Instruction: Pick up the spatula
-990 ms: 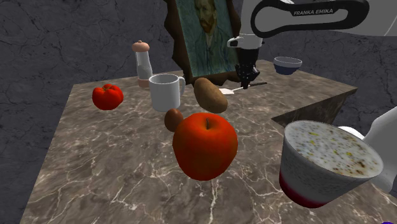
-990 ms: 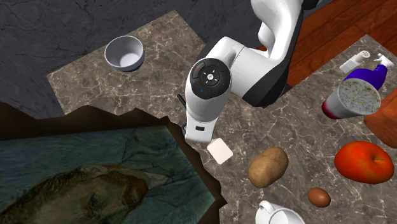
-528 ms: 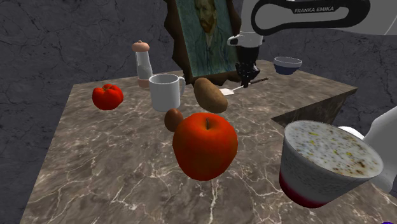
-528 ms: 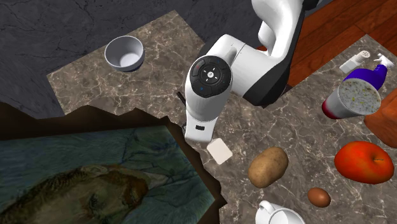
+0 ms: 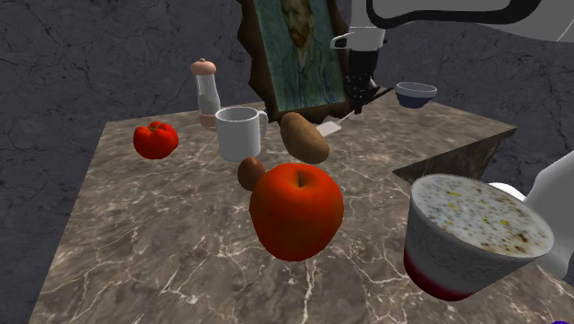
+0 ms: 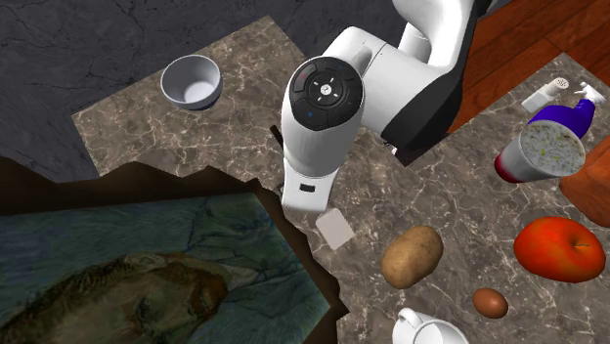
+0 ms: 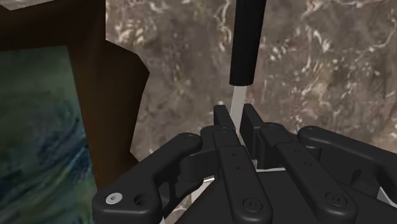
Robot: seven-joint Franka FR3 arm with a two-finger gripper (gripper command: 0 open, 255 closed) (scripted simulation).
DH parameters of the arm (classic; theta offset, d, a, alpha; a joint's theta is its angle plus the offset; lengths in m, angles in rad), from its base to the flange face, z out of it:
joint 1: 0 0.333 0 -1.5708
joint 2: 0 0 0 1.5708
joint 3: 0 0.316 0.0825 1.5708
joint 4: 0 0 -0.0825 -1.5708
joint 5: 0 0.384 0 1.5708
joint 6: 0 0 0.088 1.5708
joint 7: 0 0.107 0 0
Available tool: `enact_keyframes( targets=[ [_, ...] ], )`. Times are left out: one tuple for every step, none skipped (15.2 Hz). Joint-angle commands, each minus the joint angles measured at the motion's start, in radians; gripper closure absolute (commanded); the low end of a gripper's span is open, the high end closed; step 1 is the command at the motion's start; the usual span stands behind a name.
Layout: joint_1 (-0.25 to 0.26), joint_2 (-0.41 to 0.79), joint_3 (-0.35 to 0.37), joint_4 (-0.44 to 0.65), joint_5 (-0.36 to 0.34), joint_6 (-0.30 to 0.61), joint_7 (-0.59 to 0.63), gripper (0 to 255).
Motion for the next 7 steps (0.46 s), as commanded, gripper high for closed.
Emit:
enact_keyframes(
  targets=[
    [0.002,0.009,0.001,0.035,0.003,-0.026,-0.002,255],
    [0.002,0.014,0.002,0.053,0.004,-0.04,-0.004,255],
    [0.003,0.019,0.002,0.072,0.005,-0.053,-0.006,255],
    [0.003,0.025,0.002,0.09,0.006,-0.067,-0.008,255],
    [0.004,0.03,0.002,0.109,0.008,-0.08,-0.01,255],
    [0.004,0.031,0.002,0.112,0.008,-0.082,-0.011,255],
    [0.004,0.031,0.002,0.112,0.008,-0.082,-0.011,255]
  ],
)
